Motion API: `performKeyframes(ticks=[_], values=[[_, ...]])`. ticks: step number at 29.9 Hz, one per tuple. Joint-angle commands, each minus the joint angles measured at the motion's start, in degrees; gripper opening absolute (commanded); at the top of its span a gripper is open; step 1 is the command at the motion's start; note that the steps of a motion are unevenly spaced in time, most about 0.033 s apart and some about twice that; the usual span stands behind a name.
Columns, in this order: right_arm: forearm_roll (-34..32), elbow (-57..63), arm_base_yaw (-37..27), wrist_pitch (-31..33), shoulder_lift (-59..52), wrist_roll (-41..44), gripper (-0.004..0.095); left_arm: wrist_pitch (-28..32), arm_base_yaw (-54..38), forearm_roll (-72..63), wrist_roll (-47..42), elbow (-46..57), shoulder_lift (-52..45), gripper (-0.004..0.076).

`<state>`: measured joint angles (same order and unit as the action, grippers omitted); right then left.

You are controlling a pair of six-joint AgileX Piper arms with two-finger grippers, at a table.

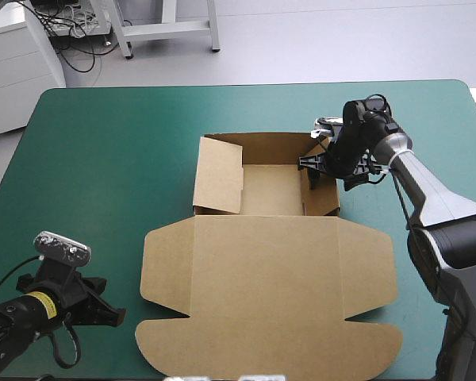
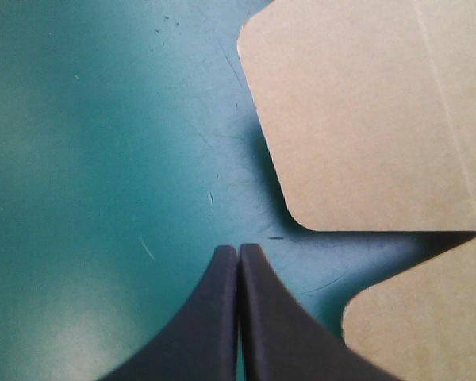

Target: Fold the box

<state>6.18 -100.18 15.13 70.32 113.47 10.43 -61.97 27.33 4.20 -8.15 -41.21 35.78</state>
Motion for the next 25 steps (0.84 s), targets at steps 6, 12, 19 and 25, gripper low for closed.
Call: performKeyframes(ticks=[6,12,19,25], values=[[2.1,-1.2,-0.3,1.2,-3.2,-2.8,0.0071,3.3,0.3,-0.5,-0.8,0.2,-2.3,-0.0032],[4.4,-1.4,-0.3,1.2,-3.5,-5.1,-0.0022,3.3,0.3,-0.4,-0.8,0.2,-2.3,-0.0032],[3.3,-7.5,-5.2,1.2,-8.4,-8.4,-0.0022,3.3,0.3,-0.4,-0.8,0.2,-2.3,-0.0032],[-1.5,-15.6,-17.3,1.2,-12.7,-10.7,-0.0022,3.3,0.3,-0.3,-0.8,0.2,-2.3,-0.0032]])
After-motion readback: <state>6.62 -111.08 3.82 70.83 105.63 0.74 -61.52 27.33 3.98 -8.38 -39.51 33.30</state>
